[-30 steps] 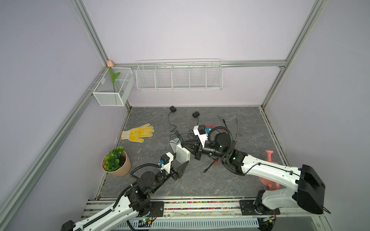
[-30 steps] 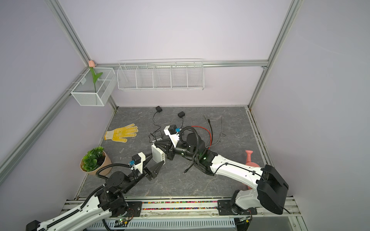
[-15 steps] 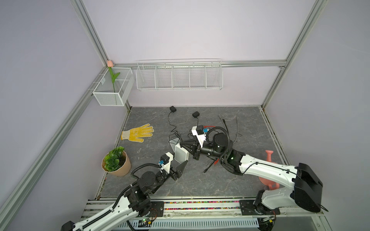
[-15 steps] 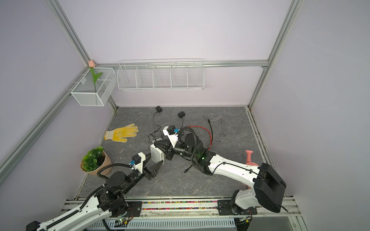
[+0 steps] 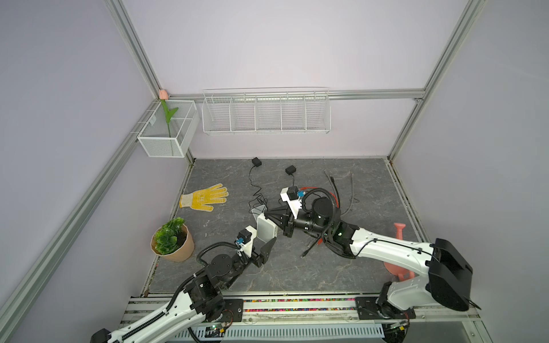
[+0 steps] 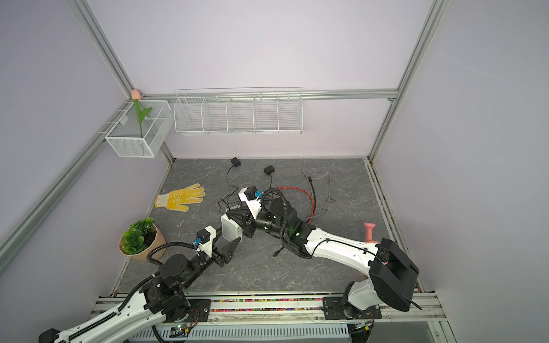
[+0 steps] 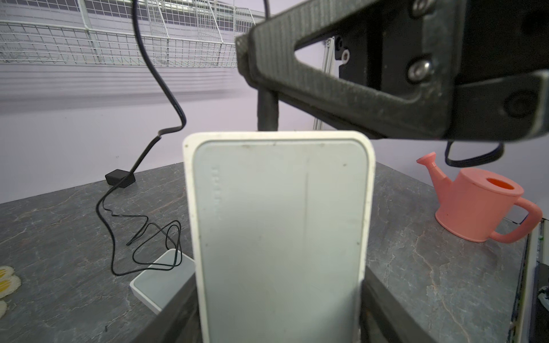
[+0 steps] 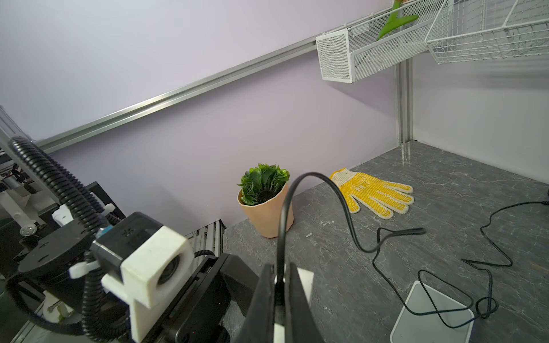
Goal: Insert the plug into the switch port
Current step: 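Lower the black plug into the port on the switch's top edge, then open the right gripper off the plug while the left gripper lowers the switch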
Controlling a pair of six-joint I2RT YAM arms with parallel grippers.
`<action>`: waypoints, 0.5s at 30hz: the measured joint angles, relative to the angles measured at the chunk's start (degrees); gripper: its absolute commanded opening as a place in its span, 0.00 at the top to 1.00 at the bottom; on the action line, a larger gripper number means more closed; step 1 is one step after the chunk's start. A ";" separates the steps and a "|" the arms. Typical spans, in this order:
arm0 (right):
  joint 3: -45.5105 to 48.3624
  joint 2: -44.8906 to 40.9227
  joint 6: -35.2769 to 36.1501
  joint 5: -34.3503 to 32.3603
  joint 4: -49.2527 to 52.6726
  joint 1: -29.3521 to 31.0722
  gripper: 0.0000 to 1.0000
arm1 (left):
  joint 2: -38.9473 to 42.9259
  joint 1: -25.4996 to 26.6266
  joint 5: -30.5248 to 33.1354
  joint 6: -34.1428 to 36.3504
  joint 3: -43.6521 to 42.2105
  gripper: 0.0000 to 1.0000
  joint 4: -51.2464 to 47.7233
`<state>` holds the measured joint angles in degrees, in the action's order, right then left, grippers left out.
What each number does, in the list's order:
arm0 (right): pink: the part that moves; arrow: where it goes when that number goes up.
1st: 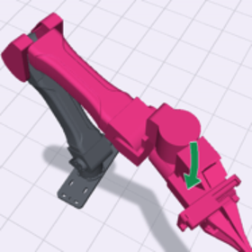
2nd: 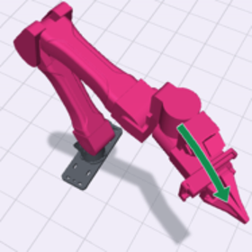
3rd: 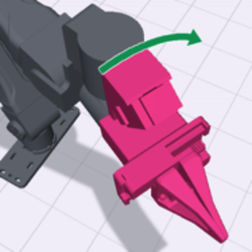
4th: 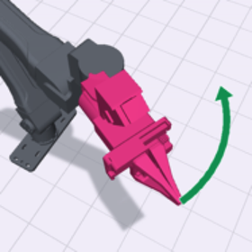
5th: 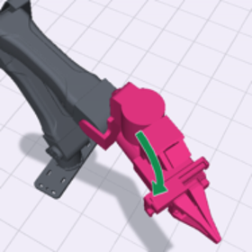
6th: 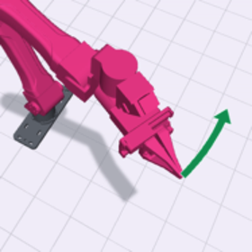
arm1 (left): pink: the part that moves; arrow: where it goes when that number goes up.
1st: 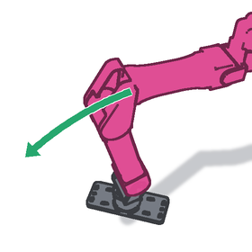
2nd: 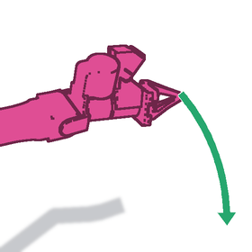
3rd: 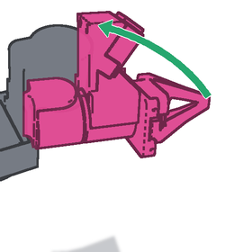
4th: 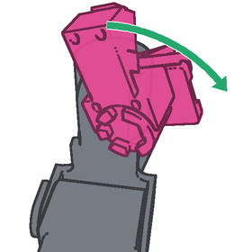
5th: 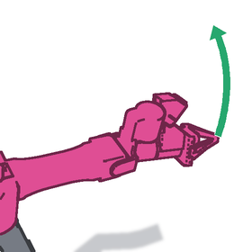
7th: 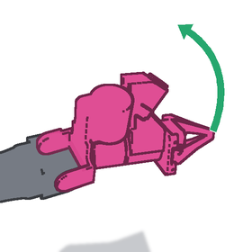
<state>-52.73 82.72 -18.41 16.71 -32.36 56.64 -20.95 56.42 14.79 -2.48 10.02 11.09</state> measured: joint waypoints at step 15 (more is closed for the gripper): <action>-5.33 -2.36 3.72 -0.61 28.00 1.14 0.50 | 3.56 -0.11 9.60 -3.28 3.98 1.00 -7.67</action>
<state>-58.06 80.36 -14.70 16.10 -4.36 57.78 -17.39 56.31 24.38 -5.76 14.00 3.42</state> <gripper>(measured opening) 0.477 0.685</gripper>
